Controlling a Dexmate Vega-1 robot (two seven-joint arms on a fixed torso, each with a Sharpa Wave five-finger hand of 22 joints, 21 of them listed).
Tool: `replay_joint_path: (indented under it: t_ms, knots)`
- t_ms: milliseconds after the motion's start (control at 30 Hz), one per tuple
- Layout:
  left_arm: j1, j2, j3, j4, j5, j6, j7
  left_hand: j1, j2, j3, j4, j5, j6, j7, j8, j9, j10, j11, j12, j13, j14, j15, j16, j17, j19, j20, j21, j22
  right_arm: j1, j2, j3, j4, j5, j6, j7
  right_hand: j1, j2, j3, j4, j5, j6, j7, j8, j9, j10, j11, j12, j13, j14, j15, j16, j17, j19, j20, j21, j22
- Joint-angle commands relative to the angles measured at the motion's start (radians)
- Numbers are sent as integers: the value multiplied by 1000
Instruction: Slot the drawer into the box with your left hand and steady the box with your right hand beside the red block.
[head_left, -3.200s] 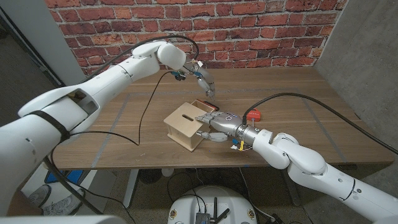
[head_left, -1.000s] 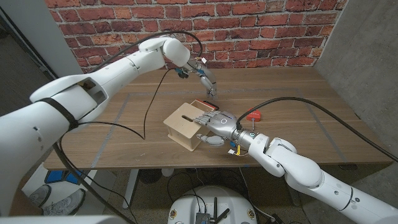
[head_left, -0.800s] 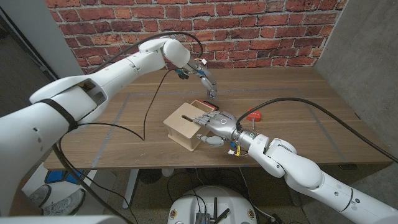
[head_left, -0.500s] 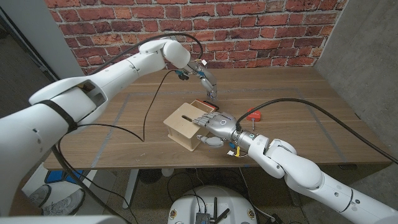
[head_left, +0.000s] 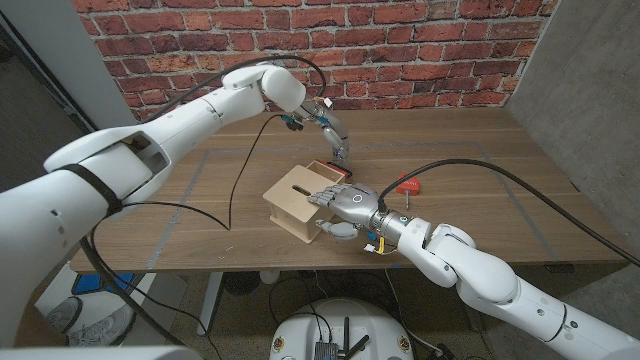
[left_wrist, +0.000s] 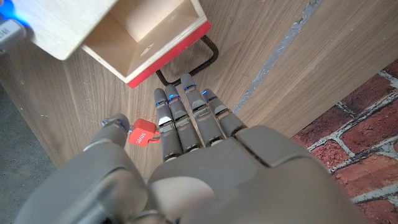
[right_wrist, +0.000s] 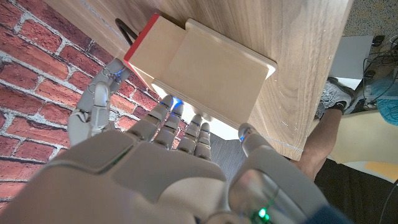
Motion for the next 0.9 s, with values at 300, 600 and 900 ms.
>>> replay_joint_path:
  t_ms: [300,600,900]
  knots:
    - [12,12,-10,-2,-6,-13,-3,-8,17,13,-7,2,25,3,10,3,35,-1,10,1,28,-116,2,3,15,-149,4,3,9,11,-12,9,19,2,11,3,51,-2,11,-10,19,4,9,5,26,2,12,8,19,-134,16,12,20,-129,11,3]
    - [1,-3,-5,41,-19,-39,-4,-25,28,29,-14,1,66,-2,19,4,76,-18,16,2,58,-125,3,4,26,-147,5,3,21,17,-18,14,22,7,15,5,52,-3,12,-13,29,6,10,5,35,4,15,10,18,-135,19,16,24,-133,11,3]
    - [-9,-21,5,84,-34,-56,-15,-35,29,39,-21,1,81,7,19,4,98,-15,18,1,76,-122,2,4,37,-146,6,3,31,18,-21,15,17,8,24,10,55,0,10,-13,27,3,7,5,34,0,15,10,15,-135,20,18,23,-135,9,3]
